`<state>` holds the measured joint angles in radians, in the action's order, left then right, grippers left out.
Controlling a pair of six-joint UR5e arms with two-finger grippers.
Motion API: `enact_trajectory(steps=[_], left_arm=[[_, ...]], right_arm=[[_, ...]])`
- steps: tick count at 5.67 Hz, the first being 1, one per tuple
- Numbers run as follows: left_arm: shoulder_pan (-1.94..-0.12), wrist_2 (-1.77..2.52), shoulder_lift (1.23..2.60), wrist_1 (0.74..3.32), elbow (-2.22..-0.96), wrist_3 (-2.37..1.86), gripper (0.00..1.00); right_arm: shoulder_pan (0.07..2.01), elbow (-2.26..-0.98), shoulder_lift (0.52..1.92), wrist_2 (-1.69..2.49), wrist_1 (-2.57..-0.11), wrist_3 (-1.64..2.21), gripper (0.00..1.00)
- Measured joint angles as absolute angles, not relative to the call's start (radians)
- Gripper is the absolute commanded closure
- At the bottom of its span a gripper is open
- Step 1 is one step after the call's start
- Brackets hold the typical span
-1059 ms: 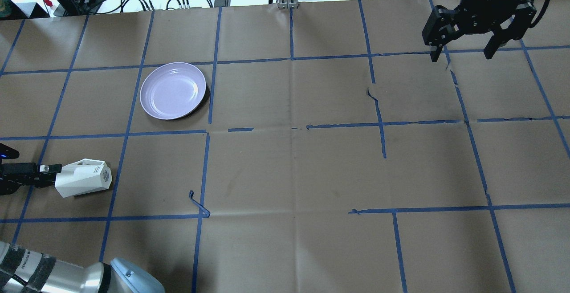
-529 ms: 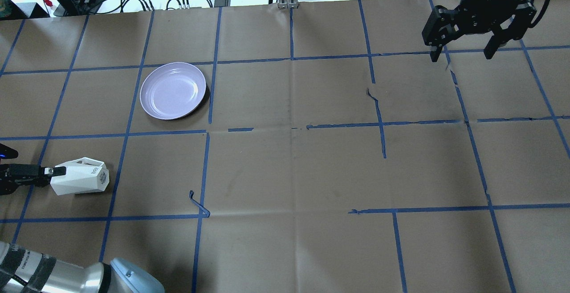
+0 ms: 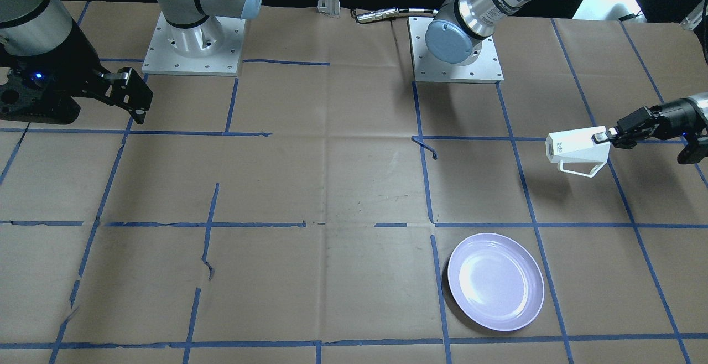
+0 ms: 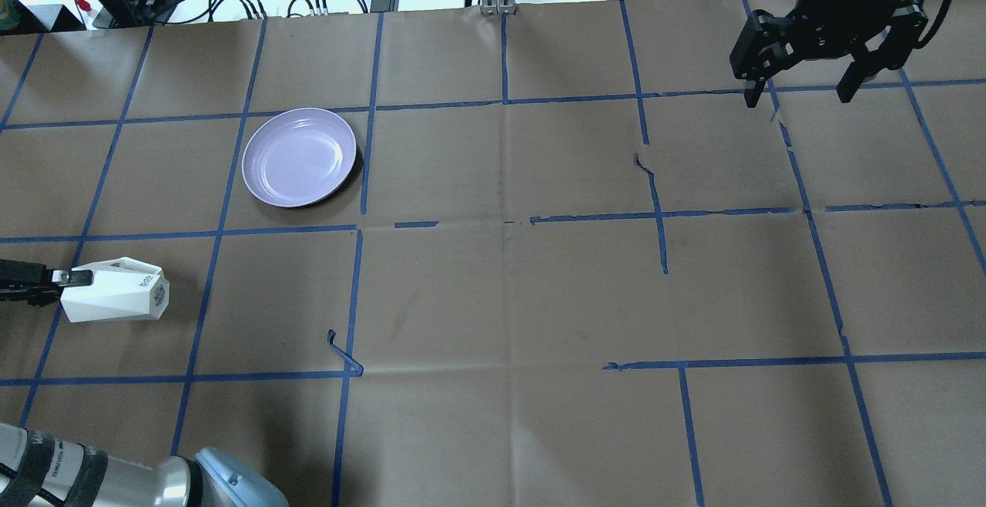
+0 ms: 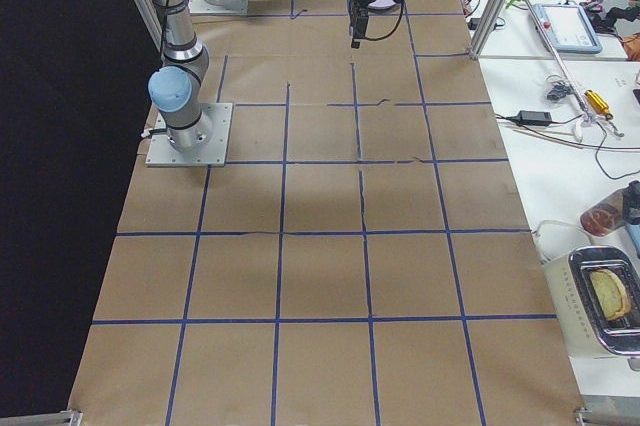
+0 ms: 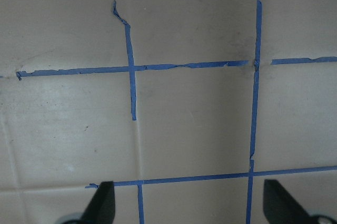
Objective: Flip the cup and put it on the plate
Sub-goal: 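Lift the white cup with the left gripper and rotate it upright, then carry the cup with the left gripper over the lavender plate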
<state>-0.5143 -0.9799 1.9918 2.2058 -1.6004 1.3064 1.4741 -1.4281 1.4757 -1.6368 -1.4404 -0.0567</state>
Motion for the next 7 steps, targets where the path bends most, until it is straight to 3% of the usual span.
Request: enact_trajectory(steps=[3, 7], left_arm=[[-0.767, -1.018, 1.711, 1.964, -1.583, 0.893, 1.00], [-1.233, -1.356, 1.712, 1.389, -1.558, 0.633, 1.00]], right_arm=[[1.474, -1.428, 1.476, -1.637, -1.440, -0.057, 0.00], [1.474, -1.428, 1.476, -1.638, -1.441, -0.057, 0.00]])
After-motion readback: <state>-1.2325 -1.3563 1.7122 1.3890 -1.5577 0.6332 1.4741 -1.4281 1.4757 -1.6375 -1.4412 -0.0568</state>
